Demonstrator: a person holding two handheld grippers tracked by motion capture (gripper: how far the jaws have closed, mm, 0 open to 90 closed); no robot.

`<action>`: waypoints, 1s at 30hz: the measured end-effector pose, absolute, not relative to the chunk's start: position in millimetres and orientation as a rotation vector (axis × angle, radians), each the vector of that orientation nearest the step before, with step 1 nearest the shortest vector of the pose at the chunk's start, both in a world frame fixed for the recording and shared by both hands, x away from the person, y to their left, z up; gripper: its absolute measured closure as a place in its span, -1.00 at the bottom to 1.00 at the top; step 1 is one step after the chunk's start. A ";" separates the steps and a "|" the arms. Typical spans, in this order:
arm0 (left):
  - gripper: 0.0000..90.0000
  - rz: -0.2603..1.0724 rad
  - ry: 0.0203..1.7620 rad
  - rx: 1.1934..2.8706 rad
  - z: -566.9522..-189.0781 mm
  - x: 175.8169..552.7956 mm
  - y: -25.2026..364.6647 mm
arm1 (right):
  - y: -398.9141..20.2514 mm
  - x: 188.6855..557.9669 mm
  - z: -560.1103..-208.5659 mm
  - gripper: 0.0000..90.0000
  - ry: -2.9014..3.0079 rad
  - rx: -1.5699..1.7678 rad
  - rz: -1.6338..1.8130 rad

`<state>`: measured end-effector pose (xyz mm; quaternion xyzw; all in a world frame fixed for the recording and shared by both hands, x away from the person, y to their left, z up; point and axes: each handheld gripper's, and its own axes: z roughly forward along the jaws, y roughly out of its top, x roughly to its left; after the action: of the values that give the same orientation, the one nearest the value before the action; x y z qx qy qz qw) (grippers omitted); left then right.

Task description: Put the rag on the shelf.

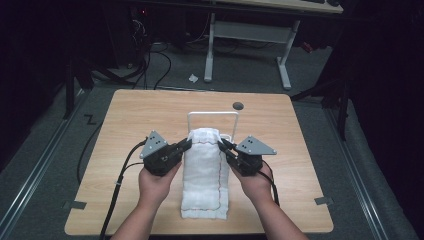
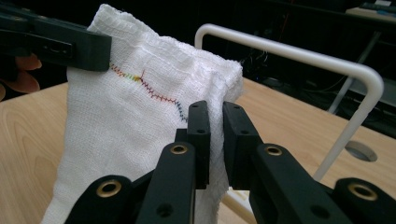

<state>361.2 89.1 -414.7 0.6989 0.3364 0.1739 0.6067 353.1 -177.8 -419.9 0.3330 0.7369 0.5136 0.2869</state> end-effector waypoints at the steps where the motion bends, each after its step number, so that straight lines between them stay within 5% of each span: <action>1: 0.91 0.407 0.773 1.613 -411.7 361.1 88.9 | -178.1 353.2 -417.4 0.83 1.964 0.891 1.376; 30: 0.91 0.507 0.658 1.554 -336.6 367.8 77.4 | -193.4 356.0 -342.2 0.84 1.822 0.821 1.464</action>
<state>367.8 77.4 -336.6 0.6802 0.2881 0.2219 0.6364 356.0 -193.4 -342.2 0.3134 0.6953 0.5586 0.3260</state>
